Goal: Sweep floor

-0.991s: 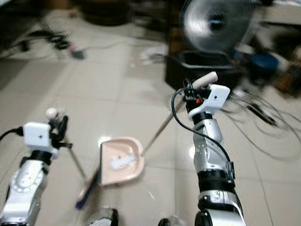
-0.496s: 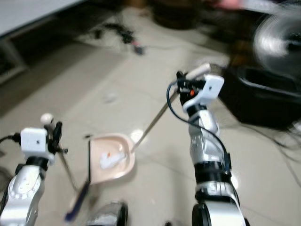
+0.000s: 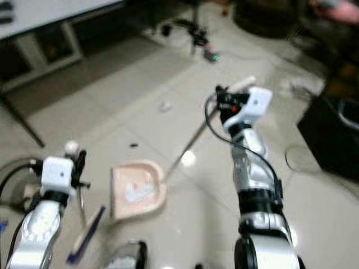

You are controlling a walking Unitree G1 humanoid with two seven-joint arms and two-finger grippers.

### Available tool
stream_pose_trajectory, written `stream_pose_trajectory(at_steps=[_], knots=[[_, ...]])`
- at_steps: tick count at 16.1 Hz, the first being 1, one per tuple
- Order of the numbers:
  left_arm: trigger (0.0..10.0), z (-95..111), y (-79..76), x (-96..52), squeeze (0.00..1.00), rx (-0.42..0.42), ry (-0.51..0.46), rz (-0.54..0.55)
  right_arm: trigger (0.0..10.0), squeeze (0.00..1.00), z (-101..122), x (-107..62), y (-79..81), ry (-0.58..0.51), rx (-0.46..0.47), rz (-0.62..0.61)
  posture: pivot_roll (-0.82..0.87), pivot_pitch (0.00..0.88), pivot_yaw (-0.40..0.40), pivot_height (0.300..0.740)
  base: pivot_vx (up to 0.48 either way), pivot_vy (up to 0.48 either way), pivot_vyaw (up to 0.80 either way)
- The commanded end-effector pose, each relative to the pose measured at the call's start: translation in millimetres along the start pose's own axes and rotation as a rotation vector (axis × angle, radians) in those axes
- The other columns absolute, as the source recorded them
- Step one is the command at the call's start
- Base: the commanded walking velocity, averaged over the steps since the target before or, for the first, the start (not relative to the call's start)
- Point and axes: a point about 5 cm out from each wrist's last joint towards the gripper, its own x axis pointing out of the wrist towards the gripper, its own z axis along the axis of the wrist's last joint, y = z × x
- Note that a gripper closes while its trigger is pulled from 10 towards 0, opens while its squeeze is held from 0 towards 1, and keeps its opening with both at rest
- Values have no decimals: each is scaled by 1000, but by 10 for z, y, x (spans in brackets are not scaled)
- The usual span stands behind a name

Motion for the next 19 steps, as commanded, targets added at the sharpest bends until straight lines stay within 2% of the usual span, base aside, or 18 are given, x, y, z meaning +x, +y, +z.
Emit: stream_pose_trajectory(at_steps=[1,6,9,11,19], knots=[[10000,-48,13,-61,0,17,3,13,10000,0,61,44,8,-16,26,7,64,130,-7,740,0,0,800],[10000,-82,47,-108,0,2,5,65,10000,0,85,76,-35,-13,55,-5,65,135,-17,740,0,0,800],[10000,5,19,-96,0,-20,-56,48,10000,0,40,59,-76,-1,90,-35,72,141,-18,740,0,0,800],[10000,36,-25,-78,0,-15,-78,17,10000,0,91,96,-53,-18,140,-31,71,144,-14,740,0,0,800],[10000,81,-31,-75,0,-12,-125,14,10000,0,284,201,-35,-69,198,-4,75,136,-18,740,0,0,799]])
